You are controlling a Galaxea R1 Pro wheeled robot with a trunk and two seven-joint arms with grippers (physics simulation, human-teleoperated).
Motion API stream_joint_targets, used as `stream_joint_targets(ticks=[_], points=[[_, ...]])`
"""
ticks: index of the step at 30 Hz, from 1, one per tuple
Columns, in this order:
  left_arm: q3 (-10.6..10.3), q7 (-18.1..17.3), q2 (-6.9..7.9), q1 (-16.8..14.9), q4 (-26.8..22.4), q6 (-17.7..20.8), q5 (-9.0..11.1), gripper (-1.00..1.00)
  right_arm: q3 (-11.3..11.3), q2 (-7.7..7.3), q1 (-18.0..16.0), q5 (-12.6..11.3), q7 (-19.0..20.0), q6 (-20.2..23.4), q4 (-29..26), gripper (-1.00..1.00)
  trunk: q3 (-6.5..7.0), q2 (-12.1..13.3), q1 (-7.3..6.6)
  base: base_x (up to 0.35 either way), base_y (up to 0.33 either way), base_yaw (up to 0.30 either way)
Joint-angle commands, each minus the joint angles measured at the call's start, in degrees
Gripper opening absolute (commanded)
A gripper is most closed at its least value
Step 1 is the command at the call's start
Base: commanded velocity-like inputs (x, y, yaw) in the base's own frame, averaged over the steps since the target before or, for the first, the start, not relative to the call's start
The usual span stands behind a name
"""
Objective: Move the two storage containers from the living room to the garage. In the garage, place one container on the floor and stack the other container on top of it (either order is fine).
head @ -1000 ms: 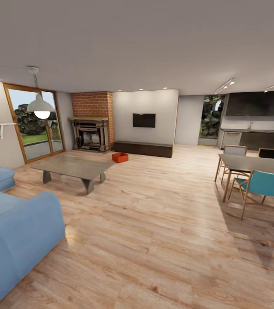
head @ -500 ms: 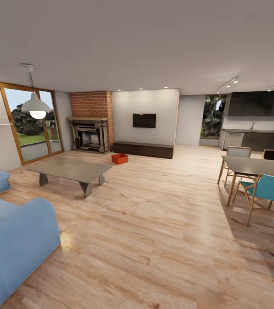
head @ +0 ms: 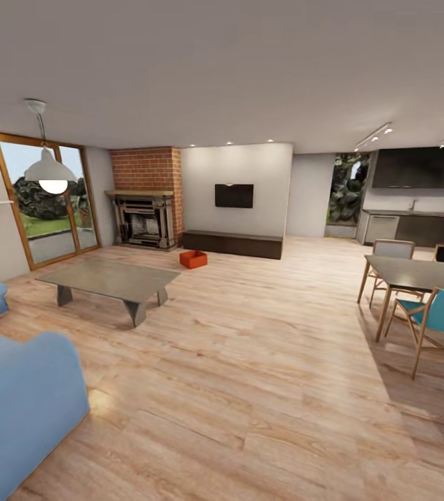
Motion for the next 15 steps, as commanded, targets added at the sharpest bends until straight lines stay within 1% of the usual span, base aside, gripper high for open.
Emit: stream_joint_targets(ticks=[1, 8, 15], points=[[-0.5, 0.1, -0.01, 0.0, 0.0, -0.2, 0.5, 1.00, -0.1, 0.02, -0.1, 0.4, -0.2, -0.3, 0.2, 1.00, -0.02, 0.0, 0.05, 0.322, 0.000, 0.000], [-0.5, 0.1, -0.01, 0.0, 0.0, -0.2, 0.5, 1.00, -0.2, 0.08, -0.1, 0.4, -0.1, -0.4, 0.2, 1.00, -0.02, 0.0, 0.05, 0.322, 0.000, -0.011], [-0.5, 0.1, -0.01, 0.0, 0.0, -0.2, 0.5, 1.00, -0.2, -0.01, -0.1, 0.6, -0.1, -0.5, 0.2, 1.00, -0.02, 0.0, 0.05, 0.322, 0.000, -0.204]])
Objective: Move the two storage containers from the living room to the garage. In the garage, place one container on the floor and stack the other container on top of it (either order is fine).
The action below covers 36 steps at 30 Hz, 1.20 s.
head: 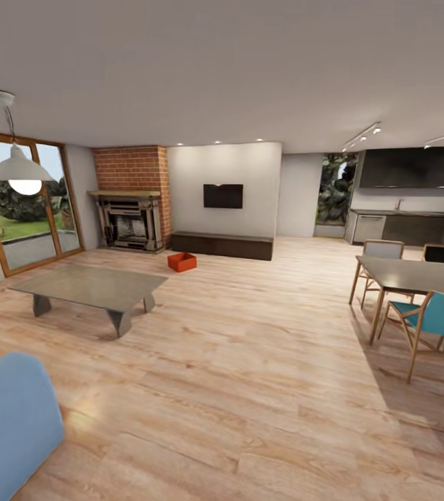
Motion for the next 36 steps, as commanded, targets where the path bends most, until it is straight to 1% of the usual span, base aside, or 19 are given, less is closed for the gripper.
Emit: stream_joint_targets(ticks=[1, 14, 20, 36], points=[[-0.5, 0.2, -0.01, 0.0, 0.0, -0.2, 0.5, 1.00, -0.1, -0.02, -0.1, 0.4, -0.1, -0.3, 0.2, 1.00, -0.02, 0.0, 0.05, 0.322, 0.000, -0.236], [-0.5, 0.2, -0.01, 0.0, 0.0, -0.1, 0.5, 1.00, -0.1, -0.18, -0.1, 0.4, -0.2, -0.3, 0.2, 1.00, -0.02, 0.0, 0.05, 0.322, 0.000, -0.231], [-0.5, 0.2, -0.01, 0.0, 0.0, 0.2, 0.5, 1.00, 0.0, -0.30, -0.1, 0.8, -0.2, -0.4, 0.2, 1.00, -0.02, 0.0, 0.05, 0.322, 0.000, -0.035], [-0.5, 0.2, -0.01, 0.0, 0.0, 0.2, 0.5, 1.00, 0.2, -0.35, -0.1, 1.0, -0.2, -0.2, 0.2, 1.00, -0.02, 0.0, 0.05, 0.322, 0.000, 0.000]])
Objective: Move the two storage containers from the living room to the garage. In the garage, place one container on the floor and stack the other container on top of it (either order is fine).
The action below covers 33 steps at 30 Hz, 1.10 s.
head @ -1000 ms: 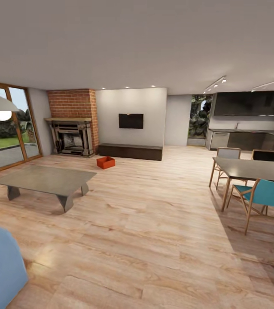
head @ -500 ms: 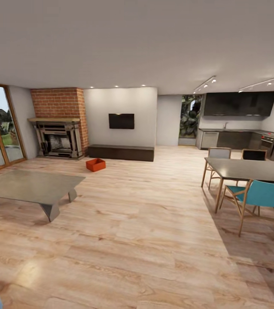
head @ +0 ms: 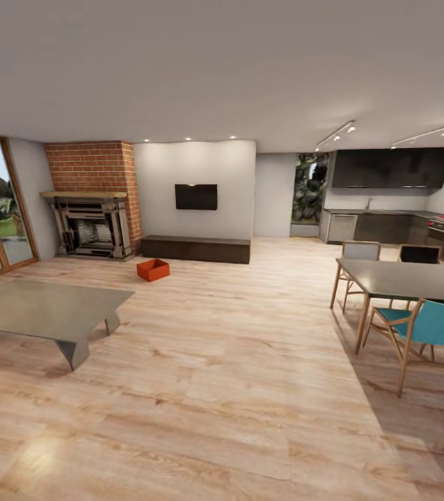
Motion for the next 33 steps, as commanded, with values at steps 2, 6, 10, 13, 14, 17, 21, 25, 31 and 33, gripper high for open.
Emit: stream_joint_targets(ticks=[2, 6, 10, 13, 14, 17, 21, 25, 31, 33], points=[[-0.5, 0.1, -0.01, 0.0, 0.0, -0.2, 0.5, 1.00, -0.1, 0.00, -0.1, 0.4, -0.2, -0.3, 0.2, 1.00, -0.02, 0.0, 0.05, 0.322, 0.000, 0.000], [-0.5, 0.1, -0.01, 0.0, 0.0, -0.2, 0.5, 1.00, -0.1, -0.07, -0.1, 0.4, -0.2, -0.3, 0.2, 1.00, -0.02, 0.0, 0.05, 0.322, 0.000, 0.000], [-0.5, 0.1, -0.01, 0.0, 0.0, -0.1, 0.5, 1.00, -0.1, -0.08, -0.1, 0.4, -0.2, -0.3, 0.2, 1.00, -0.02, 0.0, 0.05, 0.322, 0.000, 0.000], [-0.5, 0.1, -0.01, 0.0, 0.0, -0.1, 0.5, 1.00, -0.1, -0.09, -0.1, 0.4, -0.2, -0.3, 0.2, 1.00, -0.02, 0.0, 0.05, 0.322, 0.000, 0.000], [-0.5, 0.1, -0.01, -0.1, 0.0, -0.2, 0.5, 1.00, -0.1, -0.09, -0.1, 0.4, -0.2, -0.3, 0.2, 1.00, -0.02, 0.0, 0.05, 0.322, 0.000, 0.000], [-0.5, 0.1, -0.01, -0.1, 0.0, -0.3, 0.5, 1.00, -0.1, -0.09, -0.1, 0.4, -0.2, -0.3, 0.2, 1.00, -0.02, 0.0, 0.05, 0.322, 0.000, 0.000], [-0.5, 0.1, -0.01, 0.0, 0.0, -0.3, 0.5, 1.00, -0.1, -0.10, -0.1, 0.4, -0.2, -0.3, 0.2, 1.00, -0.02, 0.0, 0.05, 0.322, 0.000, 0.000], [-0.5, 0.1, -0.01, 0.0, 0.0, -0.3, 0.5, 1.00, 0.0, -0.16, -0.1, 0.4, -0.2, -0.3, 0.2, 1.00, -0.02, 0.0, 0.05, 0.322, 0.000, 0.000], [-0.5, 0.1, -0.01, 0.0, 0.0, -0.3, 0.5, 1.00, 0.0, -0.17, -0.1, 0.4, -0.2, -0.3, 0.2, 1.00, -0.02, 0.0, 0.05, 0.322, 0.000, 0.000], [-0.5, 0.1, -0.01, 0.0, 0.0, -0.3, 0.5, 1.00, 0.0, -0.17, -0.1, 0.4, -0.2, -0.3, 0.2, 1.00, -0.02, 0.0, 0.05, 0.322, 0.000, 0.000]])
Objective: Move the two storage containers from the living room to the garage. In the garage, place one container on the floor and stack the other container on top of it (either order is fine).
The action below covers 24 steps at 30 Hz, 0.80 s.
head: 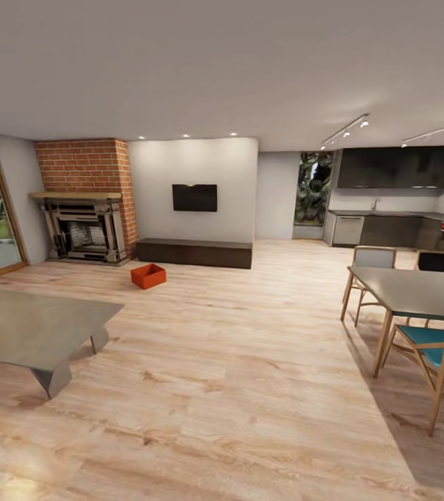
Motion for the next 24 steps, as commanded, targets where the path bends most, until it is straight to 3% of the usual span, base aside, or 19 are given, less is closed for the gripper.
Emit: stream_joint_targets(ticks=[1, 24], points=[[-0.5, 0.1, -0.01, 0.0, 0.0, -0.2, 0.5, 1.00, -0.1, -0.01, -0.1, 0.4, -0.2, -0.3, 0.2, 1.00, -0.02, 0.0, 0.05, 0.322, 0.000, 0.000], [-0.5, 0.1, -0.01, 0.0, 0.0, 0.0, 0.5, 1.00, 0.0, -0.01, -0.1, 0.4, -0.2, -0.2, 0.2, 1.00, -0.02, 0.0, 0.05, 0.322, 0.000, 0.000]])
